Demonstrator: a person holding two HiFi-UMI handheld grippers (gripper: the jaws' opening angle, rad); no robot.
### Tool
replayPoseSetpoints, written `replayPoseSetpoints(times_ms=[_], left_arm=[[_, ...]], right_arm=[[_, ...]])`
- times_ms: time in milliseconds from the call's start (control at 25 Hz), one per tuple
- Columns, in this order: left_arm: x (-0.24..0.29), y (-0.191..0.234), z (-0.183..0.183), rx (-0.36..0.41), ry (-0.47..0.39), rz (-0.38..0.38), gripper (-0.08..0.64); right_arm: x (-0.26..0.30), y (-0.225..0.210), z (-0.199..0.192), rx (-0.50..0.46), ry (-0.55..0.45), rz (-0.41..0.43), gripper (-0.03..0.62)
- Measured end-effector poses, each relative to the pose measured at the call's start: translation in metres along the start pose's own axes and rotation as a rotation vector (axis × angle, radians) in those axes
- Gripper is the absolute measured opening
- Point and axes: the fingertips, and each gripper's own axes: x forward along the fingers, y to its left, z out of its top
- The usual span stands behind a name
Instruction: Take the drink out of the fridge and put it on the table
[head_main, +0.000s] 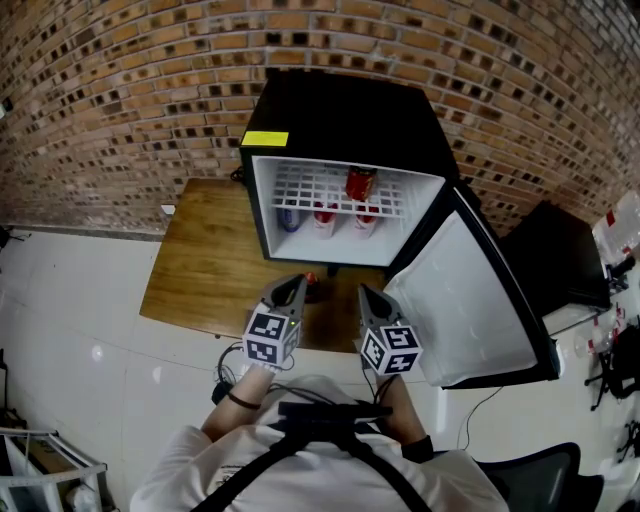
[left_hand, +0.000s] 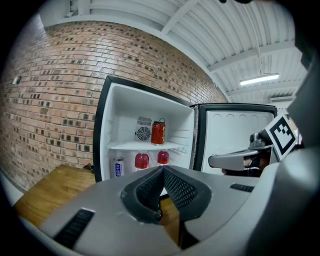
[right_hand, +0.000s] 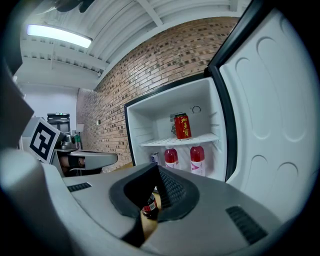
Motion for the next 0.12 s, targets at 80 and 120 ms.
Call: replayPoseSetpoints(times_ms=[80, 120], left_arm=[[0.0001, 0.0, 0.0018, -0.003, -0.011, 0.0, 0.002], [0.0002, -0.0001, 0.0027, -0.004, -0.016, 0.0, 0.002]], right_arm=[[-0.0004, 0.0011, 0.0001, -0.001, 0.0, 0.0, 0.012], [-0.0007, 0.0016, 0.0002, -0.002, 0.0, 0.0, 0.012]])
